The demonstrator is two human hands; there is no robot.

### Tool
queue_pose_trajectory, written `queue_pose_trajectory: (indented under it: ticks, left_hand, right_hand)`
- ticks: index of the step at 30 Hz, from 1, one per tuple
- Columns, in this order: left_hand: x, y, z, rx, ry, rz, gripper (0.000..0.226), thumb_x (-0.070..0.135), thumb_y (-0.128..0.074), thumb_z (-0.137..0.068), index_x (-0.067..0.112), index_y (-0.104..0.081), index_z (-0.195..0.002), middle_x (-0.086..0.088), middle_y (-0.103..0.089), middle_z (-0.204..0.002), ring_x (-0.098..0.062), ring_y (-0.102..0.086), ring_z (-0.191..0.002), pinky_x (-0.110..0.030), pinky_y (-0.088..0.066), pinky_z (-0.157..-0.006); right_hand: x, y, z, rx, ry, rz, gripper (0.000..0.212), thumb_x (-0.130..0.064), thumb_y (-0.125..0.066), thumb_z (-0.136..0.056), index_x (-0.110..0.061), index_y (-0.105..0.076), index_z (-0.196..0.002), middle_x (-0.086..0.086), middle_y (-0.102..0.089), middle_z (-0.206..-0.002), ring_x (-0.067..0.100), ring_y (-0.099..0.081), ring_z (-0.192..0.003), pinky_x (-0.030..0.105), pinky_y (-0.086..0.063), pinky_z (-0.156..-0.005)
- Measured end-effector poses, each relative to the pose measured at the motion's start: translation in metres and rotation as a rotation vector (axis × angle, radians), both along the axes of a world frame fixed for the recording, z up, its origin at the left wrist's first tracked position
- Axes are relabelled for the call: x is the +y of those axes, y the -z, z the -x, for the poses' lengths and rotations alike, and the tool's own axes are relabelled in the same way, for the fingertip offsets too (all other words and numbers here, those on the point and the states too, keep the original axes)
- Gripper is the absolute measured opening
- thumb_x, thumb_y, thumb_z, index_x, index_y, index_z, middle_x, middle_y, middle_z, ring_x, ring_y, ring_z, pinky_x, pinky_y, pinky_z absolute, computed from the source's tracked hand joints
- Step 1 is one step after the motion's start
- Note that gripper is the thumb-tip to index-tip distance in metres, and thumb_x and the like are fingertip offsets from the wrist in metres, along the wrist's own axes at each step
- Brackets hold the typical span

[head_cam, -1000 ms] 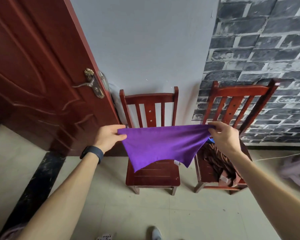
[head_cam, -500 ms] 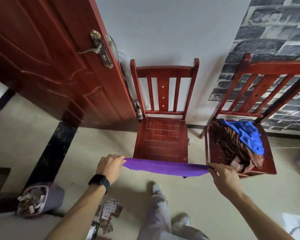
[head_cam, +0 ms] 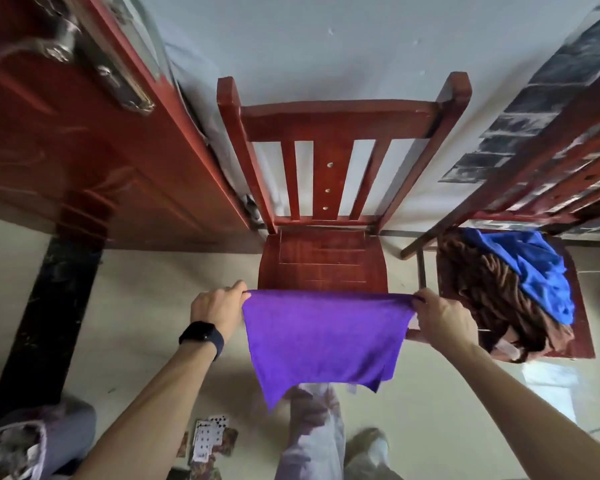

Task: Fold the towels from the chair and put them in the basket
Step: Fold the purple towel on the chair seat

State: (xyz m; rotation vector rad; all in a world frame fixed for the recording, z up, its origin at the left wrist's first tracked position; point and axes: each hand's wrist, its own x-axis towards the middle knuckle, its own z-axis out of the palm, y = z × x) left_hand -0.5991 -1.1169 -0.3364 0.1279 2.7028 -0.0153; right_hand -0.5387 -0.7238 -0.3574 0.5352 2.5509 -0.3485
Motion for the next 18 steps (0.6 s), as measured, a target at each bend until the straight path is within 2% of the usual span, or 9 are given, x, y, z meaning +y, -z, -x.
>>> queue_pose_trajectory:
  ticks: [3, 6, 10, 13, 15, 18]
  left_hand:
    - [0.01, 0.04, 0.048, -0.053, -0.028, -0.006, 0.028, 0.04, -0.033, -0.104, 0.02, -0.052, -0.112, -0.01, -0.07, -0.1, -0.034, -0.066, -0.092, -0.034, -0.042, -0.067]
    - [0.015, 0.079, 0.086, -0.046, -0.195, -0.092, 0.025, 0.039, -0.037, -0.103, 0.021, -0.052, -0.111, -0.011, -0.069, -0.1, -0.036, -0.064, -0.092, -0.037, -0.046, -0.07]
    - [0.022, 0.121, 0.136, -0.029, -0.302, -0.175, 0.023, 0.041, -0.044, -0.099, 0.024, -0.058, -0.107, -0.01, -0.069, -0.099, -0.037, -0.063, -0.091, -0.038, -0.049, -0.071]
    - [0.026, 0.151, 0.166, -0.044, -0.428, -0.246, 0.022, 0.043, -0.047, -0.095, 0.027, -0.059, -0.105, -0.005, -0.072, -0.102, -0.037, -0.063, -0.097, -0.04, -0.051, -0.08]
    - [0.031, 0.166, 0.177, -0.069, -0.511, -0.315, 0.027, 0.041, -0.049, -0.094, 0.029, -0.054, -0.117, -0.004, -0.071, -0.111, -0.036, -0.062, -0.105, -0.041, -0.051, -0.087]
    - [0.041, 0.19, 0.174, -0.149, -0.628, -0.408, 0.064, 0.039, -0.056, -0.092, 0.025, -0.027, -0.147, 0.002, -0.069, -0.121, -0.032, -0.058, -0.118, -0.04, -0.046, -0.099]
  right_hand:
    - [-0.009, 0.031, 0.048, -0.005, 0.109, 0.03, 0.025, -0.038, -0.051, -0.095, -0.025, -0.062, -0.114, 0.013, -0.069, -0.107, 0.043, -0.063, -0.093, 0.037, -0.048, -0.074]
    - [-0.015, 0.055, 0.09, 0.075, 0.213, 0.026, 0.029, -0.028, -0.044, -0.1, -0.01, -0.061, -0.115, 0.027, -0.067, -0.106, 0.047, -0.061, -0.098, 0.043, -0.045, -0.077]
    - [-0.012, 0.091, 0.135, 0.127, 0.264, 0.05, 0.029, -0.023, -0.046, -0.1, -0.006, -0.061, -0.117, 0.031, -0.067, -0.105, 0.048, -0.061, -0.098, 0.039, -0.038, -0.072]
    - [-0.012, 0.117, 0.166, 0.159, 0.351, 0.093, 0.03, -0.024, -0.048, -0.099, -0.006, -0.06, -0.119, 0.029, -0.066, -0.108, 0.046, -0.06, -0.101, 0.04, -0.042, -0.079]
    - [-0.013, 0.135, 0.178, 0.159, 0.393, 0.167, 0.036, -0.027, -0.051, -0.098, -0.01, -0.053, -0.13, 0.025, -0.067, -0.11, 0.042, -0.061, -0.103, 0.04, -0.045, -0.083]
    - [-0.017, 0.165, 0.168, 0.068, 0.419, 0.236, 0.058, -0.028, -0.059, -0.093, -0.022, -0.034, -0.145, 0.013, -0.07, -0.102, 0.036, -0.062, -0.096, 0.042, -0.05, -0.086]
